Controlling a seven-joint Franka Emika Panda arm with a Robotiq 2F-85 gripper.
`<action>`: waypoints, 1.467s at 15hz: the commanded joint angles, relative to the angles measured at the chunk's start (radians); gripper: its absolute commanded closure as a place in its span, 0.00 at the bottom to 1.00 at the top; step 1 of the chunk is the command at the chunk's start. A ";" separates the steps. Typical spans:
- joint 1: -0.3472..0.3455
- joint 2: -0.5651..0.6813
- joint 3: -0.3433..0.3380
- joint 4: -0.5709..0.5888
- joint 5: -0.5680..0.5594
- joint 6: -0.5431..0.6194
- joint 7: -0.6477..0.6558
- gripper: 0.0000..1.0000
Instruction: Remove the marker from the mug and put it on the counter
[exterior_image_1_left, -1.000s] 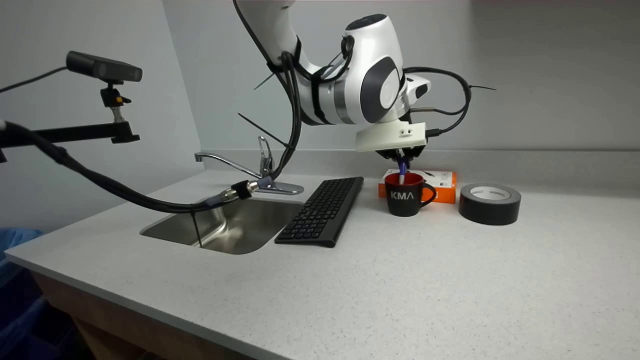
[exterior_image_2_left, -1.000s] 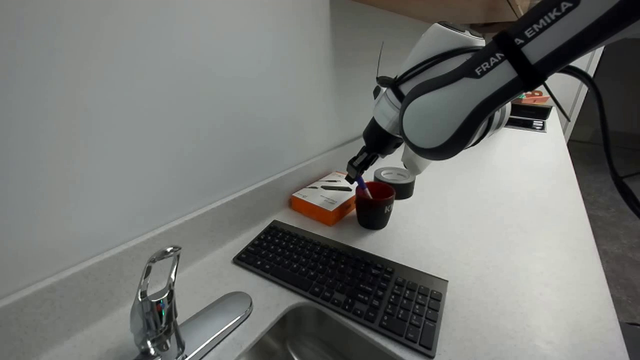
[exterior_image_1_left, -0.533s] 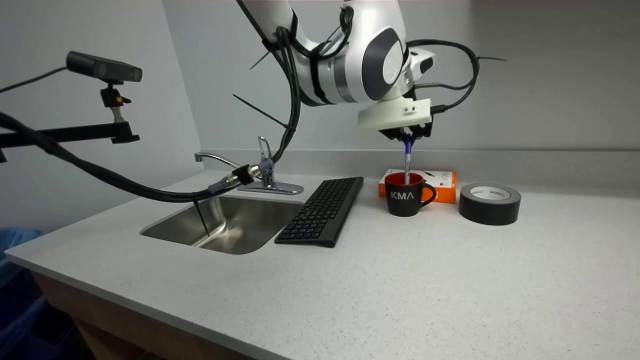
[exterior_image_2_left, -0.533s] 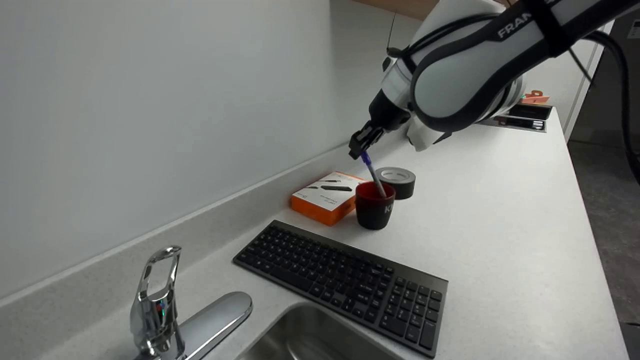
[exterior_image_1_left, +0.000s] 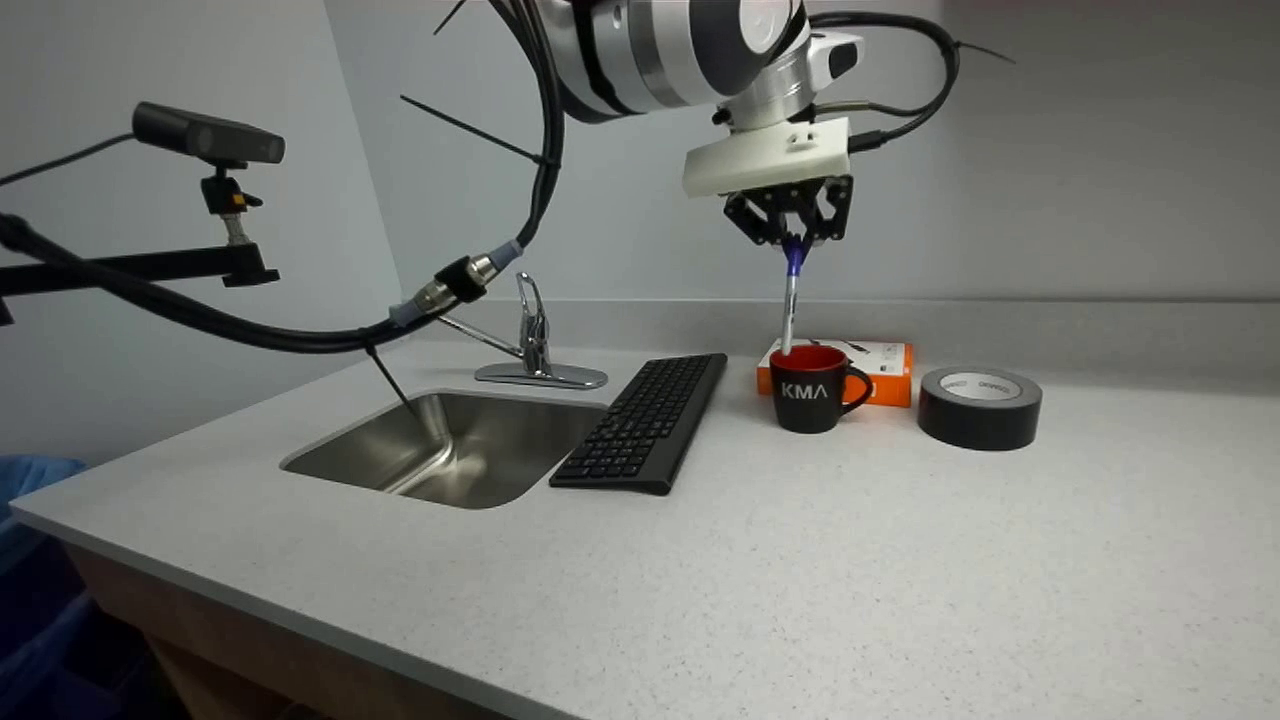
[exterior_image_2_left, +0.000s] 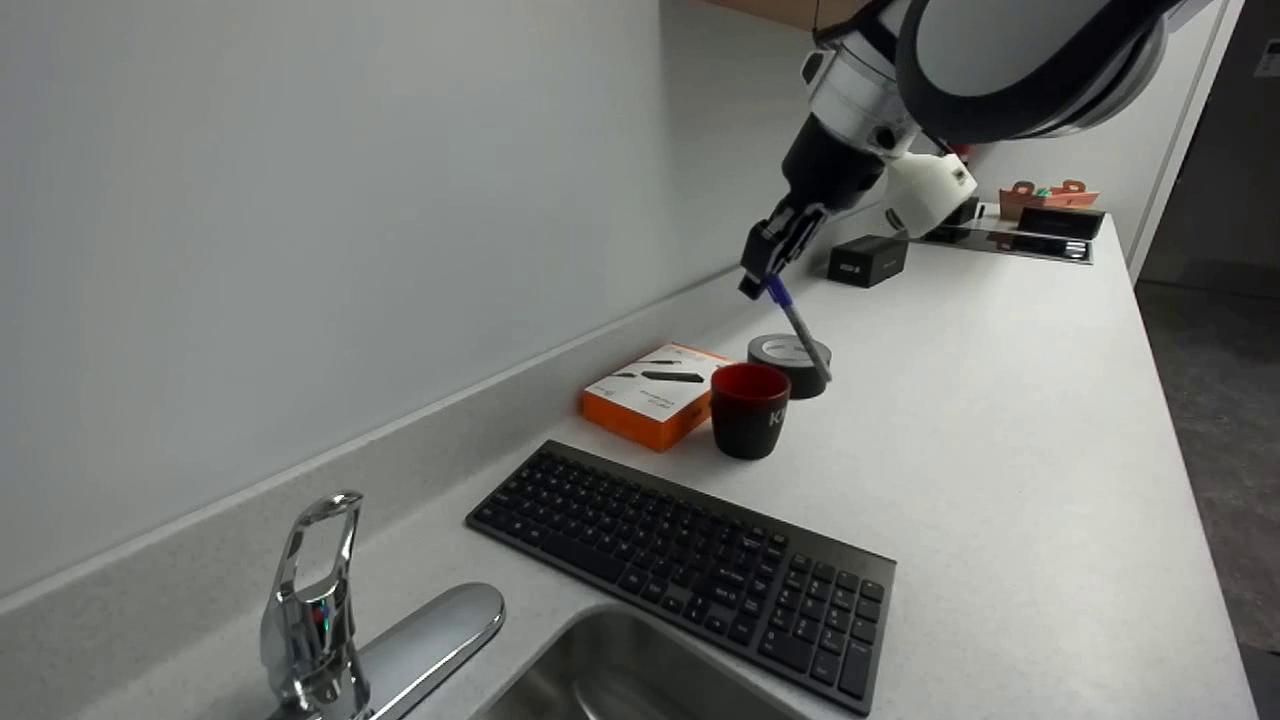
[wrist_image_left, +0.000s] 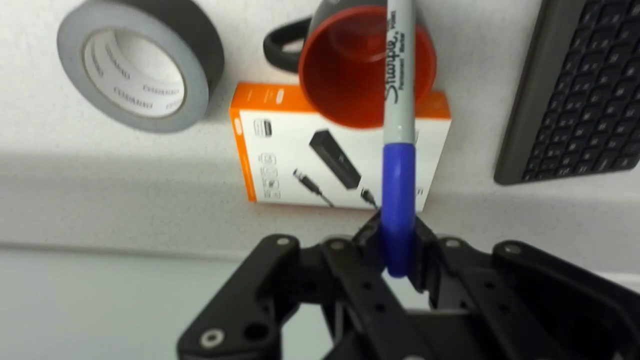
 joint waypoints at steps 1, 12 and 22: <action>-0.016 -0.022 -0.019 -0.064 -0.047 -0.164 0.016 0.98; -0.016 0.149 -0.086 -0.051 -0.255 -0.298 0.208 0.60; -0.016 0.145 -0.082 -0.003 -0.270 -0.287 0.242 0.00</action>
